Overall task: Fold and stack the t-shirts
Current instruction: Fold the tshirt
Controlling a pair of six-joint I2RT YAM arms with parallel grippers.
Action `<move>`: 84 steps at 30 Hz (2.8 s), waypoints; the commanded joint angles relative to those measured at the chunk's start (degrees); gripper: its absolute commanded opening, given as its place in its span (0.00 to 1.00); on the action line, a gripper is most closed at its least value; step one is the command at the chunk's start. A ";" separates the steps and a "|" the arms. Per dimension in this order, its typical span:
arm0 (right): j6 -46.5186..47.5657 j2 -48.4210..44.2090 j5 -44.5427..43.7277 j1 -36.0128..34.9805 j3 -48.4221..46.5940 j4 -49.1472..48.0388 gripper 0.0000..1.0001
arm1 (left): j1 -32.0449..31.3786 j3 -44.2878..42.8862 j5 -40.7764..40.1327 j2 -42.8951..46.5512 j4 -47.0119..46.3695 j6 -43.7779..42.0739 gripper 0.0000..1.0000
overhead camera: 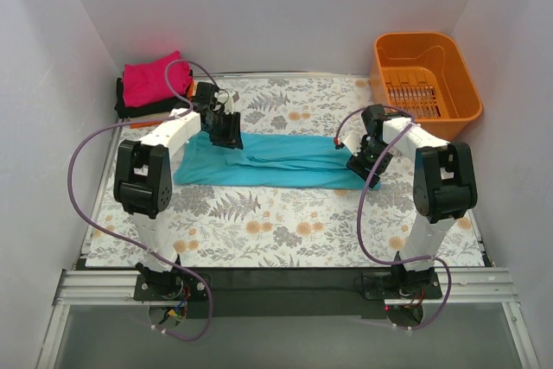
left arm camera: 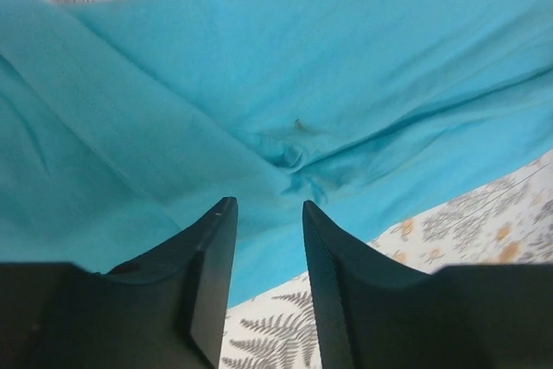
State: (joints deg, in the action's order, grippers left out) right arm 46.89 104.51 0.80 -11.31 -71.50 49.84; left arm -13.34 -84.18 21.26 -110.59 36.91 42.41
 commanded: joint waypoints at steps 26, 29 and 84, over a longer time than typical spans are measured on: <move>1.62 -1.24 -0.27 0.24 -3.03 2.01 0.58 | -0.45 -0.89 1.50 -0.42 3.17 -2.95 0.00; 1.62 -1.24 -0.10 0.15 -3.03 1.92 0.59 | -1.50 -4.75 2.38 -0.86 3.26 -2.95 0.00; 0.13 0.43 0.87 0.15 -7.86 4.21 0.61 | 5.70 -28.14 -0.69 -21.08 -1.14 -15.08 0.00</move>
State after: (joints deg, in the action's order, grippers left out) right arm 46.87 104.64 1.61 -11.31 -77.49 52.66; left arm -7.77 -112.25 18.02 -136.57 34.54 27.11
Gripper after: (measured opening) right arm 0.610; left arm 0.018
